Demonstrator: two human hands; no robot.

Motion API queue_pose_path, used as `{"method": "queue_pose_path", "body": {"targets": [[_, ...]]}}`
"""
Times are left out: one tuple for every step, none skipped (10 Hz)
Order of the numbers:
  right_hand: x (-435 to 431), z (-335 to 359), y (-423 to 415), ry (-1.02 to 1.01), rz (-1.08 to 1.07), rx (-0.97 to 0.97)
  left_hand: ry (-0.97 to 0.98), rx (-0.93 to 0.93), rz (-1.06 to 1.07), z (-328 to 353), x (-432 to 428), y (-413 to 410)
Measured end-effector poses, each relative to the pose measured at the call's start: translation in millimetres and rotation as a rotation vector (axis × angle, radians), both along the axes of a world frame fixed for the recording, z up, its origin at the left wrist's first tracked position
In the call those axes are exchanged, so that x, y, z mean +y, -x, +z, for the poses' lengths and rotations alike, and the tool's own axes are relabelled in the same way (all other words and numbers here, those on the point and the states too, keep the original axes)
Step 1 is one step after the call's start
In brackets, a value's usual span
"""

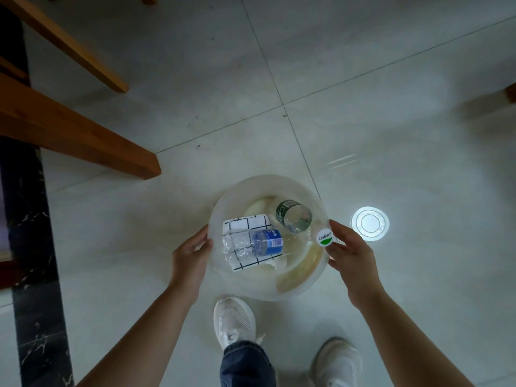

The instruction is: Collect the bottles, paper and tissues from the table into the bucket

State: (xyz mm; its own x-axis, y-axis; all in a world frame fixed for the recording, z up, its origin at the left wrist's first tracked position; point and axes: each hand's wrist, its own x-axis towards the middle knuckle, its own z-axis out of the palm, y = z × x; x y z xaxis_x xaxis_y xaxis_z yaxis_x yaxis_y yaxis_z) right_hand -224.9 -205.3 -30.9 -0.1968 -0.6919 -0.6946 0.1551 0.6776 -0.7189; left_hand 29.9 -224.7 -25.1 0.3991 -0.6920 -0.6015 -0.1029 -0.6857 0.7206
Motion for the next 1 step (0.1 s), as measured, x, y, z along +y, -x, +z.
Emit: {"method": "queue_pose_path", "body": {"targets": [[-1.4, 15.0, 2.9, 0.012, 0.03, 0.098, 0.018, -0.064, 0.027, 16.2, -2.4, 1.2]]}}
